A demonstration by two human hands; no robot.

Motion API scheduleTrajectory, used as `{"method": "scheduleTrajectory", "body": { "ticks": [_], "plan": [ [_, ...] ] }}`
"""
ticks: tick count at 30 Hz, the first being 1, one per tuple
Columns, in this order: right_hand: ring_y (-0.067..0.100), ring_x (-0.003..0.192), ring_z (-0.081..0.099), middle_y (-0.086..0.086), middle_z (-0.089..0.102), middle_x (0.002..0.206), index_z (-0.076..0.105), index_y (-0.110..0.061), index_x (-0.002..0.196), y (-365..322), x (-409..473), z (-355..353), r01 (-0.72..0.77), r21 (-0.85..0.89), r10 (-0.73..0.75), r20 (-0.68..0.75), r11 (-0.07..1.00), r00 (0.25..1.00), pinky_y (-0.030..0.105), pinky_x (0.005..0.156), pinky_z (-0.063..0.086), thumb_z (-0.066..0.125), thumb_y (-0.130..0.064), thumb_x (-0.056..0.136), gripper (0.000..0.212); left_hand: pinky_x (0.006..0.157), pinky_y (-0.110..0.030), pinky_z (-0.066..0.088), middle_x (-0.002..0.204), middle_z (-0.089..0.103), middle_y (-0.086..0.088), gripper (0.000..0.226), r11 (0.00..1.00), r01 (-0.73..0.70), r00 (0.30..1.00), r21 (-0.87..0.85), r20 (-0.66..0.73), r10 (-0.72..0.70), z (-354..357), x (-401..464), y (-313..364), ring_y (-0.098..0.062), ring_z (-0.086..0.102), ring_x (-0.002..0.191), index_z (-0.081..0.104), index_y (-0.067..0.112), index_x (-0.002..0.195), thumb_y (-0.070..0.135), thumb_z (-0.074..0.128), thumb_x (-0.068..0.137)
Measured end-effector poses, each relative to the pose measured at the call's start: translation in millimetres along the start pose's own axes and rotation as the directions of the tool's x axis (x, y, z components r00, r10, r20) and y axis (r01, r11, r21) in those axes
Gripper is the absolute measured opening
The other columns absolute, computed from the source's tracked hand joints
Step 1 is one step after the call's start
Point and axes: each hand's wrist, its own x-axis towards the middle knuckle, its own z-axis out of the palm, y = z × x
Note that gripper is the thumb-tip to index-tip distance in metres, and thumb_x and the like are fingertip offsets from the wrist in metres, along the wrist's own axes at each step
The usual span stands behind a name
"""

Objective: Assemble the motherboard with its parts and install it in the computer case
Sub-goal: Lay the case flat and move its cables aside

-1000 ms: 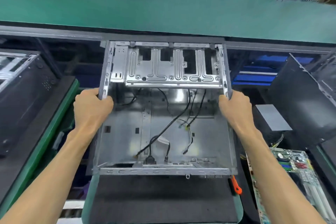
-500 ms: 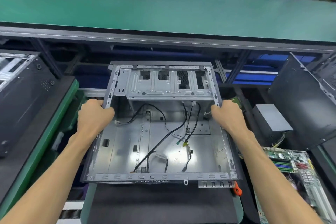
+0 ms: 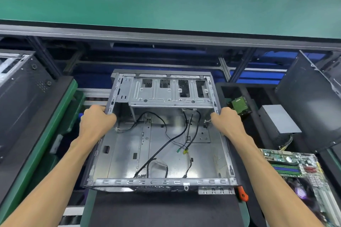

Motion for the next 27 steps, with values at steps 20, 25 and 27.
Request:
{"method": "scheduleTrajectory", "body": {
  "ticks": [20, 25, 27],
  "plan": [
    [0.02, 0.055, 0.043, 0.004, 0.049, 0.063, 0.043, -0.01, 0.065, 0, 36, 5, 0.0, 0.008, 0.0, -0.027, 1.0, 1.0, 0.028, 0.051, 0.033, 0.051, -0.019, 0.092, 0.029, 0.048, -0.024, 0.034, 0.046, 0.052, 0.003, 0.021, 1.0, -0.018, 0.999, -0.016, 0.029, 0.018, 2, 19, 18, -0.022, 0.049, 0.048, 0.062, 0.017, 0.056, 0.022, 0.063, 0.076],
    [0.02, 0.057, 0.043, 0.004, 0.049, 0.065, 0.044, -0.01, 0.068, -2, 41, 5, 0.002, 0.015, -0.001, -0.03, 1.0, 1.0, 0.029, 0.053, 0.034, 0.051, -0.02, 0.092, 0.027, 0.049, -0.025, 0.034, 0.047, 0.053, 0.001, 0.022, 1.0, -0.018, 1.0, -0.009, 0.023, 0.018, 4, 23, 21, -0.023, 0.051, 0.05, 0.064, 0.015, 0.057, 0.024, 0.064, 0.078],
    [0.021, 0.06, 0.047, 0.005, 0.051, 0.068, 0.048, -0.009, 0.071, -3, 43, 5, -0.002, 0.016, 0.002, -0.025, 1.0, 1.0, 0.03, 0.054, 0.037, 0.051, -0.021, 0.092, 0.025, 0.049, -0.025, 0.033, 0.045, 0.051, 0.003, 0.026, 1.0, -0.017, 1.0, -0.014, 0.017, 0.017, 4, 25, 22, -0.022, 0.05, 0.049, 0.06, 0.016, 0.053, 0.023, 0.065, 0.078]
  ]
}}
